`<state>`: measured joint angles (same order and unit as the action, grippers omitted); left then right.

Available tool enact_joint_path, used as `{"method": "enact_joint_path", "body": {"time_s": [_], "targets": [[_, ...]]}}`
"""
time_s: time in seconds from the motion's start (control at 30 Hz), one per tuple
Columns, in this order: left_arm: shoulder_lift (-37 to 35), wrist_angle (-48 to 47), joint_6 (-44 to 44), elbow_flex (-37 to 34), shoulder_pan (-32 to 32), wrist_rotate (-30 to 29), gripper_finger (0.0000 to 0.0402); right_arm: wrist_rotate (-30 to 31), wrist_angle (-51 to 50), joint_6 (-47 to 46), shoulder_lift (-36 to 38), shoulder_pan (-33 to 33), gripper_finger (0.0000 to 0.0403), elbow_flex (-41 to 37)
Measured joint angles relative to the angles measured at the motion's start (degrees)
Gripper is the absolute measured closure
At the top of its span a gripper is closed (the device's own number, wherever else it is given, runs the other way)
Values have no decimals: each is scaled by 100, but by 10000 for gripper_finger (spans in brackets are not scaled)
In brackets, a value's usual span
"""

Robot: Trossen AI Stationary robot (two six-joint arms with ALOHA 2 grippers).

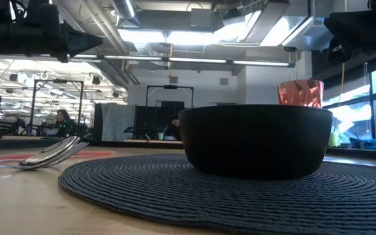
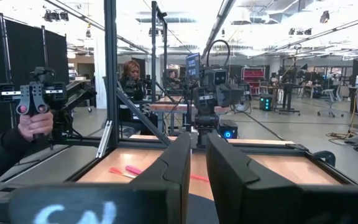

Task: Pick & Place Utensil
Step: Put the orange glass on the black mat to the top right of the black bowl

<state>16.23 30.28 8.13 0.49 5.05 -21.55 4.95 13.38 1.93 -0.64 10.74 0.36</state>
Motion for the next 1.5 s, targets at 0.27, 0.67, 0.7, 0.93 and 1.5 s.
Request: {"method": "enact_joint_path", "body": {"time_s": [0.27,0.67,0.7,0.93,1.5], "targets": [[2,-5,4,0,-1,-384,400,0,-198,-27,0,-1,350,-2],[2,115,5,0,-3,-389,400,0,-209,0,0,0,350,0],[2,115,6,0,-3,-389,400,0,-209,0,0,0,351,-2],[2,114,7,0,-3,-392,395,1,-209,127,0,0,395,-1],[2,79,0,0,-3,-437,395,144,-56,-264,-427,1,384,640]]}}
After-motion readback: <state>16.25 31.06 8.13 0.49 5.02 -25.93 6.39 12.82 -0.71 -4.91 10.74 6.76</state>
